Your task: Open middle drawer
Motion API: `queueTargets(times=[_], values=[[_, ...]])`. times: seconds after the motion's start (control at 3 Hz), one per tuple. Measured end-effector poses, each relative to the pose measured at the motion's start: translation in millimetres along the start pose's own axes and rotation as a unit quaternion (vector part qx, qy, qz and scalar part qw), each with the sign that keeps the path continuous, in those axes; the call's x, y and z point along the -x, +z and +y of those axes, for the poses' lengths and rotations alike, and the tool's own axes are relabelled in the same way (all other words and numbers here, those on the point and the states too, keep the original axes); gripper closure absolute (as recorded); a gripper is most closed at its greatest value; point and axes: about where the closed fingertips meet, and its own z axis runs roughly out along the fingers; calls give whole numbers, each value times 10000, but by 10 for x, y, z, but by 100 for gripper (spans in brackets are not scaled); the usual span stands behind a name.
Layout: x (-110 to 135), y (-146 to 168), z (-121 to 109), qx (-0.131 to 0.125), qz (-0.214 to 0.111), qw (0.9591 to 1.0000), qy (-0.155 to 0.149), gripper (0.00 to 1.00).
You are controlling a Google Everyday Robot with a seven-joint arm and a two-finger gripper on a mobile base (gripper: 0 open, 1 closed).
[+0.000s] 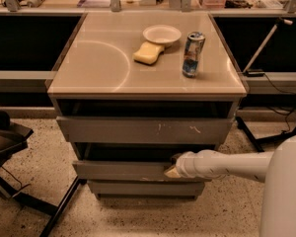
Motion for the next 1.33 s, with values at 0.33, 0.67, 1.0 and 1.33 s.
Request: queueTargets(times=[0.33, 0.67, 1.0, 1.33], values=[[-47, -55, 80, -41, -8, 10000, -14, 100], [-50, -69, 86, -42, -8, 10000, -14, 100], [-103, -137, 166, -60, -22, 10000, -28, 100], [-167, -224, 267, -46, -7, 10000, -14, 100]])
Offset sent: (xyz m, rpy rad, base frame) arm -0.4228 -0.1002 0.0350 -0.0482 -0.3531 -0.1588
